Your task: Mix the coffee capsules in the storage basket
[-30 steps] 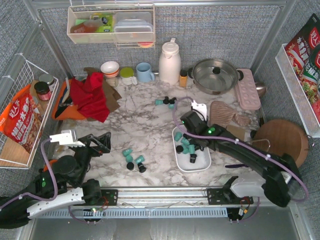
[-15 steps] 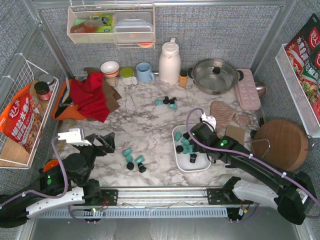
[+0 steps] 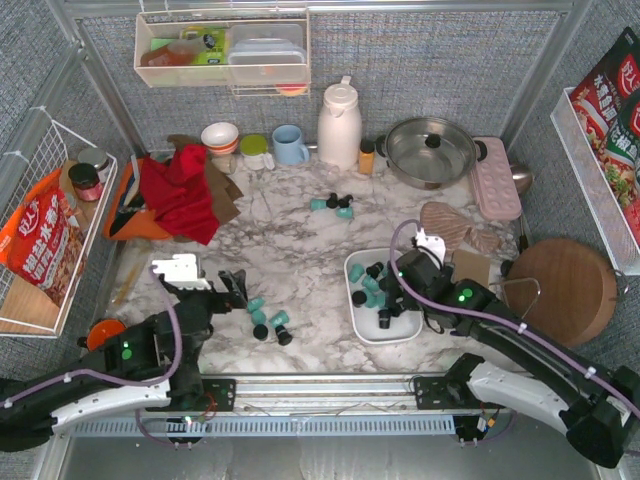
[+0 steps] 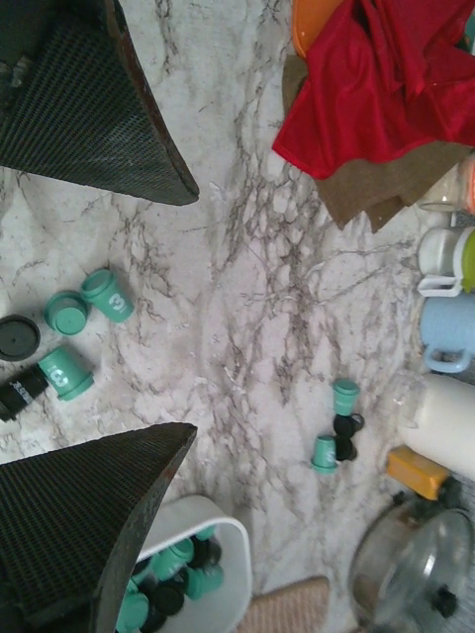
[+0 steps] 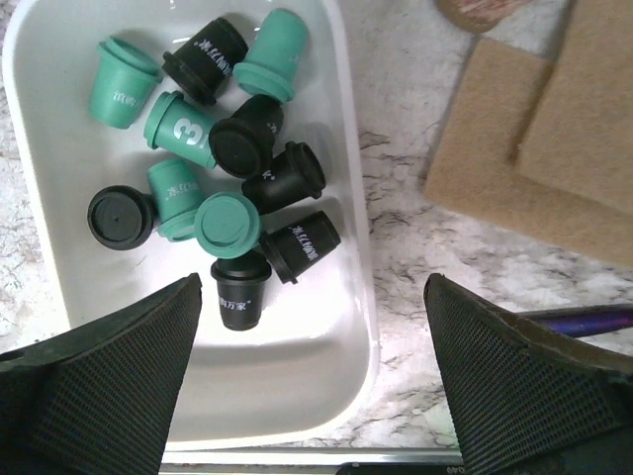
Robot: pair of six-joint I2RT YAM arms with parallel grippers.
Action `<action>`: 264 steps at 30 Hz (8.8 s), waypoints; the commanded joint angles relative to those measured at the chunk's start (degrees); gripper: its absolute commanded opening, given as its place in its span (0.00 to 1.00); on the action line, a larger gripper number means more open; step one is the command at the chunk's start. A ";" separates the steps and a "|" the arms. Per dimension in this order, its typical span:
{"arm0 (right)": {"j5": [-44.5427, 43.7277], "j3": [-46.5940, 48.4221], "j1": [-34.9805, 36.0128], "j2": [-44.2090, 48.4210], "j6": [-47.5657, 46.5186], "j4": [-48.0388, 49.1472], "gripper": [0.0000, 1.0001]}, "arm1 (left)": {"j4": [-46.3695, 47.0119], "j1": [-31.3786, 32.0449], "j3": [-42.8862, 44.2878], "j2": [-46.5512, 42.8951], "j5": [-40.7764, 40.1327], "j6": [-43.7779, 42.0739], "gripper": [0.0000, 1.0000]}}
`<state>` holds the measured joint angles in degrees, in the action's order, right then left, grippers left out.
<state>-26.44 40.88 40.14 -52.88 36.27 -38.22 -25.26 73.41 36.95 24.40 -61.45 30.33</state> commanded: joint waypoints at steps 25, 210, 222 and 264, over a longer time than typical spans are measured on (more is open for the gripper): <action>-20.17 -11.61 -0.67 39.97 1.55 -7.75 0.97 | -12.93 0.04 -7.88 22.78 28.34 33.80 0.79; 1.32 38.85 29.83 -61.08 -5.59 17.55 0.46 | -14.55 -0.55 1.82 -16.68 4.19 12.47 0.93; -8.52 30.79 26.93 -45.87 -8.10 16.33 0.39 | -14.79 -0.55 1.87 -14.22 3.95 12.66 0.93; -9.65 -1.24 17.85 -6.85 1.62 0.16 0.78 | -0.59 -0.54 -5.03 29.71 39.08 14.75 0.95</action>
<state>-36.32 39.92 58.06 -61.04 37.54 -37.34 -26.55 72.93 32.45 54.13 -22.39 41.28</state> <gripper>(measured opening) 0.781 0.981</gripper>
